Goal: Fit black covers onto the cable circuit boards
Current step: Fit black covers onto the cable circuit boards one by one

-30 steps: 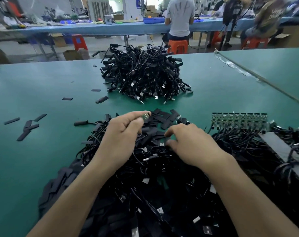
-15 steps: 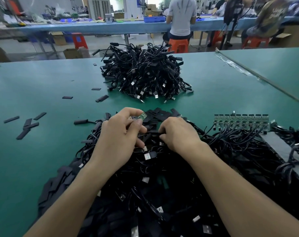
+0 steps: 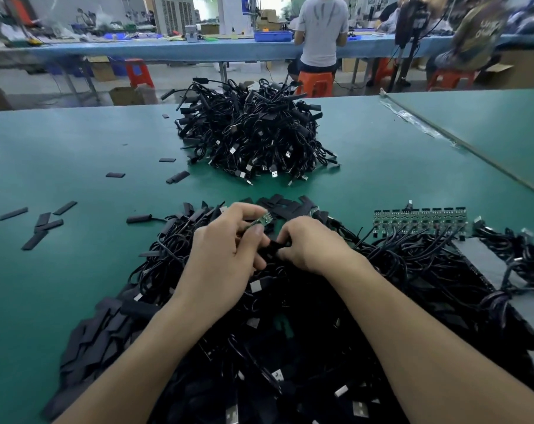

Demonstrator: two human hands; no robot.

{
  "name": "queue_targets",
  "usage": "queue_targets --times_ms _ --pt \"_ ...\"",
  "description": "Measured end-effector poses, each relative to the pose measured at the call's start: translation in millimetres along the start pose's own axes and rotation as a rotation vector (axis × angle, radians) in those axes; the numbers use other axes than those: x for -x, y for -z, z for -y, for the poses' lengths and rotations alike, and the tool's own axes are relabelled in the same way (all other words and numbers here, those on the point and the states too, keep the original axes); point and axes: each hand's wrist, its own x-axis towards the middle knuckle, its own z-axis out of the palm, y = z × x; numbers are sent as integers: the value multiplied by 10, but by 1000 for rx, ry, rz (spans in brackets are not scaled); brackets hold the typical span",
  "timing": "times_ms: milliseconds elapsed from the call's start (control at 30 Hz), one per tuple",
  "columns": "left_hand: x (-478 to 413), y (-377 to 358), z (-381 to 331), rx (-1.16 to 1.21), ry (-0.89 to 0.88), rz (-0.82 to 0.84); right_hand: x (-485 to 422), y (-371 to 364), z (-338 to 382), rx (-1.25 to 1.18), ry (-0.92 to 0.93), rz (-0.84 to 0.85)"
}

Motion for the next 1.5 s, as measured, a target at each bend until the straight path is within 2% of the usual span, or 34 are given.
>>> queue_targets --times_ms 100,167,333,433,533,633,733,933,1033,1167,1367,1500 --pt "-22 -2 87 -58 13 -24 15 -21 -17 6 -1 17" --pt "-30 19 112 -44 23 -28 64 -39 -28 -8 31 -44" --pt "-39 56 107 30 68 -13 260 -36 -17 -113 153 -446" --pt "-69 94 104 104 92 -15 328 -48 -7 -317 280 -543" --pt "-100 128 121 171 114 -1 401 -62 -54 -502 337 -533" --pt "-117 140 142 248 143 39 453 -75 -130 -723 357 -391" --pt "-111 143 154 280 148 88 461 -102 -160 -809 382 -326" --pt "-122 144 171 352 187 51 453 -131 -206 -1076 308 -541" --pt "-134 156 166 379 212 44 448 -148 -211 -1059 283 -613" --pt "-132 160 145 376 215 93 468 -146 -160 -972 356 -627" --pt "-122 174 110 388 173 172 501 -134 -114 -976 462 -480" --pt "-124 183 90 437 178 182 497 -126 -133 -956 437 -489"
